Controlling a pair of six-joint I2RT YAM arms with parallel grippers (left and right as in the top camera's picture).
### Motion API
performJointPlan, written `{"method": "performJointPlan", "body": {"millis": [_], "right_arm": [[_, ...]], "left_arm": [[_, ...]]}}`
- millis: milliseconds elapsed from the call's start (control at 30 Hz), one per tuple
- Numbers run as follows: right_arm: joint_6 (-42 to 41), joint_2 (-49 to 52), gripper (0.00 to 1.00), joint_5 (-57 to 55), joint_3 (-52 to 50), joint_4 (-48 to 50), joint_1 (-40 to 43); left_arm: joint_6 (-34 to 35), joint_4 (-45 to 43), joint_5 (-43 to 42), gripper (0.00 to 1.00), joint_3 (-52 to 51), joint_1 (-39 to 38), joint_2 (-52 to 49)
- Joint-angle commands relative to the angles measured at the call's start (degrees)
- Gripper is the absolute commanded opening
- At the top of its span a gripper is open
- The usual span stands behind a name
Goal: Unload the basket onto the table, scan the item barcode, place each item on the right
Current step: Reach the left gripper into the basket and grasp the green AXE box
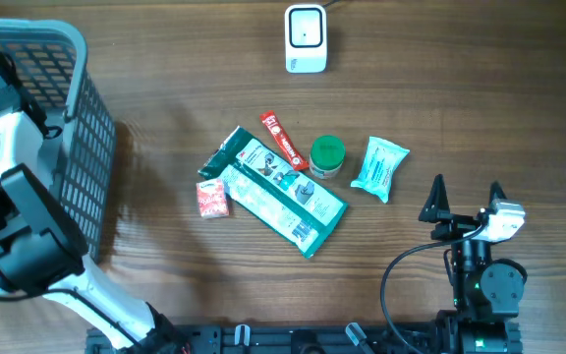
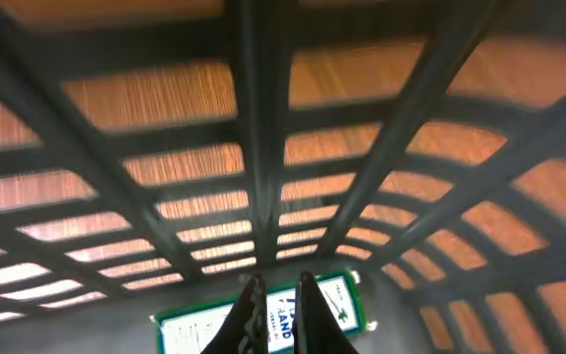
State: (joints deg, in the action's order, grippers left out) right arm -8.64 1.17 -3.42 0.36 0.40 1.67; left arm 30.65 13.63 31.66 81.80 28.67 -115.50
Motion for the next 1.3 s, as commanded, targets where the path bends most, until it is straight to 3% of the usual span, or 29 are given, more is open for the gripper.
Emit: {"method": "performJointPlan", "body": {"millis": [0, 133, 400, 600, 700, 733, 767, 800, 867, 933, 967, 1000, 1100, 1267], "right_arm": [[0.98, -0.37, 1.0, 0.48, -0.07, 0.2, 0.09], [1.01, -0.37, 1.0, 0.48, -0.07, 0.2, 0.07], [0.98, -0.37, 1.0, 0.48, -0.07, 0.2, 0.09], [0.98, -0.37, 1.0, 0.48, -0.07, 0.2, 0.07], [0.96, -0.37, 1.0, 0.48, -0.07, 0.2, 0.07], [0.98, -0.37, 1.0, 0.48, -0.07, 0.2, 0.09], [0.98, -0.37, 1.0, 0.48, -0.07, 0.2, 0.09], [0.98, -0.37, 1.0, 0.48, -0.07, 0.2, 0.07], [0.98, -0.37, 1.0, 0.48, -0.07, 0.17, 0.09], [0.98, -0.37, 1.0, 0.48, -0.07, 0.17, 0.09], [0.98, -0.37, 1.0, 0.48, -0.07, 0.2, 0.07], [0.96, -0.37, 1.0, 0.48, -0.07, 0.17, 0.09], [1.01, -0.37, 1.0, 0.48, -0.07, 0.17, 0.07], [0.98, -0.37, 1.0, 0.48, -0.07, 0.2, 0.07]], "left_arm": [[-0.48, -1.36, 0.79, 0.04, -0.04, 0.37, -4.48], [-0.44, 0.11, 0.74, 0.04, -0.04, 0.76, -7.17], [-0.42, 15.39, 0.68, 0.04, -0.04, -0.33, -4.35], [-0.2, 24.83, -12.63, 0.04, -0.04, -0.44, 3.89], [-0.35, 26.62, -14.47, 0.06, -0.04, -0.44, 9.51], [-0.5, 26.58, -14.1, 0.15, -0.04, -0.37, 11.34], [-0.46, 26.47, -13.73, 0.44, -0.04, -0.2, 13.25], [0.09, 26.47, -13.68, 0.97, -0.04, 0.2, 15.34], [10.1, 30.93, -13.66, 1.0, -0.04, 0.55, 16.33], [10.14, 31.65, -13.66, 1.0, -0.04, 0.57, 15.19], [8.15, 31.12, -13.68, 1.0, -0.04, 0.81, 14.82], [1.22, 28.85, -14.49, 1.0, -0.04, 1.16, 14.64], [-34.82, 24.74, -27.1, 1.0, -0.04, 2.69, 14.64], [-63.89, 30.05, -29.33, 1.0, -0.13, 4.92, 13.46]]}}
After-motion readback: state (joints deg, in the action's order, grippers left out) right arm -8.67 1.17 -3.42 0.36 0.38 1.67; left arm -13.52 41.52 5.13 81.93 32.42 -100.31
